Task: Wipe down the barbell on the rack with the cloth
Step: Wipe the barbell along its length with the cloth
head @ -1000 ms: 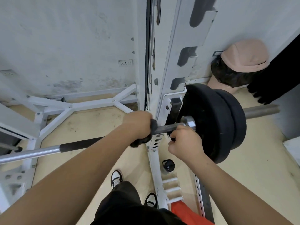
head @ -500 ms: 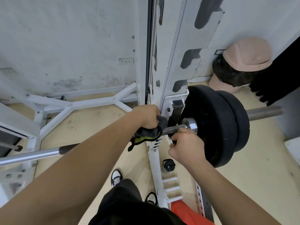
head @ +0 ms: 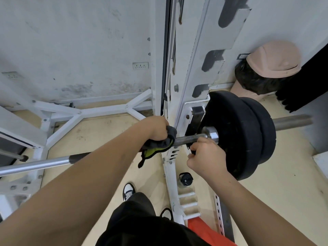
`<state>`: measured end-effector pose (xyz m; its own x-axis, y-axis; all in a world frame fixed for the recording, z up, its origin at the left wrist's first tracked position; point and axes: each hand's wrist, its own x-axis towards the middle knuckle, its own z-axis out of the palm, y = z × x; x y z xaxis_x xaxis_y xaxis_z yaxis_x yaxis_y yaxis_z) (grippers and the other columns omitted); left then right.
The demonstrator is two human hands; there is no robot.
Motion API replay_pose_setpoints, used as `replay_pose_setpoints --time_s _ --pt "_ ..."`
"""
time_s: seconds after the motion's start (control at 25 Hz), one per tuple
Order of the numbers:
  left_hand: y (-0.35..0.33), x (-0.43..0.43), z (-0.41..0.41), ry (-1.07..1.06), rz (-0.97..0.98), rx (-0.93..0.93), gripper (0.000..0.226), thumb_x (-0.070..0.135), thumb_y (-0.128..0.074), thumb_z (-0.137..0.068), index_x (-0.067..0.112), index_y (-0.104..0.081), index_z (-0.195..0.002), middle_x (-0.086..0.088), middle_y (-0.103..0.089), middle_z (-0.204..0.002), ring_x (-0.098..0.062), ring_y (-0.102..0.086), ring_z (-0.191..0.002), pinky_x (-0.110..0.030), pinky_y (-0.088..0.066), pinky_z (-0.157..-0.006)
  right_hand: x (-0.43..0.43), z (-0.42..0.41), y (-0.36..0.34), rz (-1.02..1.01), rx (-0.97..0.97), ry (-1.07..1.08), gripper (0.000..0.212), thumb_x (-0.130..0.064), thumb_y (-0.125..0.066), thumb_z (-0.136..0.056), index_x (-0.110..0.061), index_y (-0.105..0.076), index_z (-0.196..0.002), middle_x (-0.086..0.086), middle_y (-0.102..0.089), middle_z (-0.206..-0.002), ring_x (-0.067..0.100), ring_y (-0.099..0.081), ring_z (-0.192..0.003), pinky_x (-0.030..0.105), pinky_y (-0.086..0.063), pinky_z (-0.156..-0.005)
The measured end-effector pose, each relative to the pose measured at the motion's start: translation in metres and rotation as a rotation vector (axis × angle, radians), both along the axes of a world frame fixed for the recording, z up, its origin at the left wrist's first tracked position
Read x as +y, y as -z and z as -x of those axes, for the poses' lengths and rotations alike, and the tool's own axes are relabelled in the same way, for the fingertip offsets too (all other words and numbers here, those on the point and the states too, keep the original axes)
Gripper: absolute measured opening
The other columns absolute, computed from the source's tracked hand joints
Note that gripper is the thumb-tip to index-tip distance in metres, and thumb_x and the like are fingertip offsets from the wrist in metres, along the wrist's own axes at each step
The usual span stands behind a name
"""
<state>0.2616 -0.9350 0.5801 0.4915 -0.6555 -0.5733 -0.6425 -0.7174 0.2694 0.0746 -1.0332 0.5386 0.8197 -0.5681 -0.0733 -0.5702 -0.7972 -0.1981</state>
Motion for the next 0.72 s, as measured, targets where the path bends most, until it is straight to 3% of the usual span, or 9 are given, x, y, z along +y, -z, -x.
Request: replay_pose_setpoints --time_s 0.2,0.32,0.44,0.56,0.72 --pt "-0.003 0.035 0.027 0.051 -0.122 -0.328 0.012 0.022 -0.053 -0.092 0.023 -0.062 -0.101 0.002 -0.059 -0.089 -0.024 -0.061 -0.085 -0.035 -0.050 -0.070 0.000 0.003 0.004 -0.010 -0.038 -0.009 0.017 -0.020 -0.072 -0.080 -0.018 -0.082 -0.093 -0.006 -0.069 -0.105 0.020 -0.061 -0.106 0.026 -0.037 -0.065" --pt "0.005 0.010 0.021 -0.001 -0.115 -0.315 0.016 0.018 -0.055 -0.089 0.019 -0.063 -0.103 0.001 -0.058 -0.084 -0.022 -0.058 -0.076 -0.034 -0.045 -0.064 0.002 0.003 0.005 0.000 -0.026 -0.018 0.018 -0.019 -0.072 -0.078 -0.017 -0.082 -0.093 -0.005 -0.068 -0.103 0.020 -0.061 -0.106 0.026 -0.036 -0.066" --pt "0.015 0.003 0.027 -0.055 0.062 -0.296 0.023 0.016 -0.058 -0.089 0.024 -0.067 -0.109 0.002 -0.062 -0.089 -0.023 -0.057 -0.080 -0.034 -0.041 -0.061 0.001 0.003 0.005 -0.005 -0.037 -0.014 0.019 -0.019 -0.070 -0.077 -0.017 -0.080 -0.093 -0.005 -0.067 -0.103 0.020 -0.059 -0.108 0.027 -0.038 -0.066" --pt "0.029 0.039 0.075 -0.007 0.287 -0.518 0.022 0.015 -0.067 -0.086 0.026 -0.068 -0.105 0.001 -0.062 -0.099 -0.024 -0.059 -0.091 -0.034 -0.039 -0.058 -0.002 0.006 0.008 -0.017 -0.058 -0.052 0.014 -0.020 -0.069 -0.080 -0.018 -0.079 -0.089 -0.006 -0.064 -0.100 0.019 -0.059 -0.105 0.027 -0.037 -0.065" --pt "0.050 0.028 0.102 0.186 0.471 -0.646 0.023 0.007 -0.074 -0.069 0.015 -0.069 -0.091 -0.006 -0.061 -0.088 -0.028 -0.063 -0.079 -0.033 -0.041 -0.049 -0.007 0.010 0.010 -0.026 -0.073 -0.072 0.011 -0.022 -0.070 -0.083 -0.020 -0.079 -0.089 -0.005 -0.062 -0.096 0.022 -0.060 -0.103 0.027 -0.039 -0.063"
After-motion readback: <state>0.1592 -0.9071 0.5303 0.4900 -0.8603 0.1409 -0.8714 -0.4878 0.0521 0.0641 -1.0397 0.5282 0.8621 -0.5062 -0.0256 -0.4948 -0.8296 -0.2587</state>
